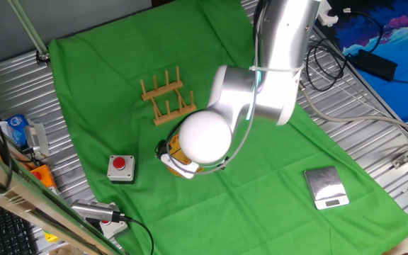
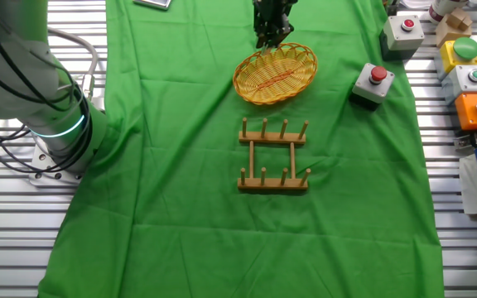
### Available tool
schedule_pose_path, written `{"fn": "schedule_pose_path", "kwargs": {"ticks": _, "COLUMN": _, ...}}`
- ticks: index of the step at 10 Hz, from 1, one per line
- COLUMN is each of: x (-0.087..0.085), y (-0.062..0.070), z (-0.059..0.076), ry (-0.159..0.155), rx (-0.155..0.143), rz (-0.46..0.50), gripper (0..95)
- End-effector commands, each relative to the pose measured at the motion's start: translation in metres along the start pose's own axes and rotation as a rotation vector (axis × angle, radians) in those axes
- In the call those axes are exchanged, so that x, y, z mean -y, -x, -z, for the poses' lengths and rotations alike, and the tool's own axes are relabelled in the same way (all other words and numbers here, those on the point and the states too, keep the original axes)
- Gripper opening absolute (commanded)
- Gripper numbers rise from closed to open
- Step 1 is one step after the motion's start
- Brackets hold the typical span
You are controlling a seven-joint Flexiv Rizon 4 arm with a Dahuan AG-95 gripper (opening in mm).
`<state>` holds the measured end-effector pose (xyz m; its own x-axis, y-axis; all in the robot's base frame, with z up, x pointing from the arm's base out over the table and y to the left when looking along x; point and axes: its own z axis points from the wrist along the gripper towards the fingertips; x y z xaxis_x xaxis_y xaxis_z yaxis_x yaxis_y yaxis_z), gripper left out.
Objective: Put the dish on the dish rack
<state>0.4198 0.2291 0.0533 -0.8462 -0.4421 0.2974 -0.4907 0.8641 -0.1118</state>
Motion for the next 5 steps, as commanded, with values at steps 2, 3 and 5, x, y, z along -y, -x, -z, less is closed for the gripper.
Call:
{"fn": "schedule_pose_path", "kwargs": {"ticks": 2, "x": -0.0002, "y": 0.0, "z": -0.0023, "ry": -0.005, "rx": 0.009, "rz": 0.003, "gripper": 38.0}}
{"fn": "schedule_pose_path", "kwargs": {"ticks": 3, "x": 0.0, "y": 0.0003, "z": -0.0034, "ry": -0.007, "rx": 0.012, "rz": 0.005, "gripper": 38.0}}
{"fn": "schedule_pose_path", "kwargs": {"ticks": 5, "x": 0.0005, "y": 0.002, "z": -0.0083, "ry": -0.01, "rx": 0.02, "rz": 0.003, "gripper": 38.0}}
